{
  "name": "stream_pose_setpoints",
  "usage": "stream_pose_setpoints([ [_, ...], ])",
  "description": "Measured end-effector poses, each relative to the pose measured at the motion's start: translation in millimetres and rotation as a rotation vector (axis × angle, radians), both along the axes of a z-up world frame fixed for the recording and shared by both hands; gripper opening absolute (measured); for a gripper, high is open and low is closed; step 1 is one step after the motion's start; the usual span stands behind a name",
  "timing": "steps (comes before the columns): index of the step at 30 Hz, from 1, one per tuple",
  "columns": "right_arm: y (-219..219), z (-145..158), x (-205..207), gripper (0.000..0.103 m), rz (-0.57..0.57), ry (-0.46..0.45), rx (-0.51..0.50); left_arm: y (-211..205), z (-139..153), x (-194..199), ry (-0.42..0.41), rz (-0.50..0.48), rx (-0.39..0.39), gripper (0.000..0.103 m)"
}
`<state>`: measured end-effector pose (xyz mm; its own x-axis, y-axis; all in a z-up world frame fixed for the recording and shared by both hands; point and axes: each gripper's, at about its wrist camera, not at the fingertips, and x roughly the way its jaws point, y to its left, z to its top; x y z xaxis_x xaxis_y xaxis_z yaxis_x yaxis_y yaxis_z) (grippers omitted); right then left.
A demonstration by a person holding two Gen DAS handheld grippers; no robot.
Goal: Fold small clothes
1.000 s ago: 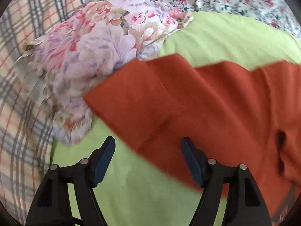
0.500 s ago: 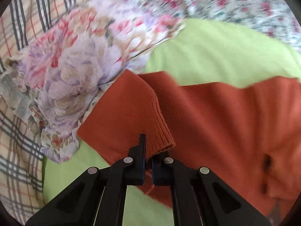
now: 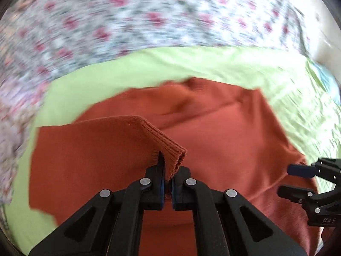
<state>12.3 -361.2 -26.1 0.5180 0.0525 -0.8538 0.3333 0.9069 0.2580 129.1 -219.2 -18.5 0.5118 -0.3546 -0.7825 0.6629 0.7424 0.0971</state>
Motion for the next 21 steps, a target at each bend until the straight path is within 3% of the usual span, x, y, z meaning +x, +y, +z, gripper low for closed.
stream_pose_setpoints([
  [3,-18.3,2.5,-14.3,0.051,-0.055,0.014,-0.016,-27.5,-21.3,-9.6,0.035,-0.056,0.024,0.004],
  [6,-27.2,2.1,-19.9,0.051,-0.077,0.027,-0.018,-21.3,-36.5,-5.8,0.080,-0.049,0.044,0.014],
  [8,-27.9,0.1,-18.6,0.051,-0.078,0.034,-0.016,-7.7,-42.1,-5.7,0.083,-0.029,0.058,0.014],
  [15,-3.7,-15.8,10.6,0.055,-0.019,0.040,0.025,74.9,-43.7,-1.7,0.086,0.109,0.092,0.015],
  [21,27.7,-24.6,47.4,0.056,0.060,0.025,0.053,166.7,-47.3,13.5,0.103,0.325,0.099,0.015],
])
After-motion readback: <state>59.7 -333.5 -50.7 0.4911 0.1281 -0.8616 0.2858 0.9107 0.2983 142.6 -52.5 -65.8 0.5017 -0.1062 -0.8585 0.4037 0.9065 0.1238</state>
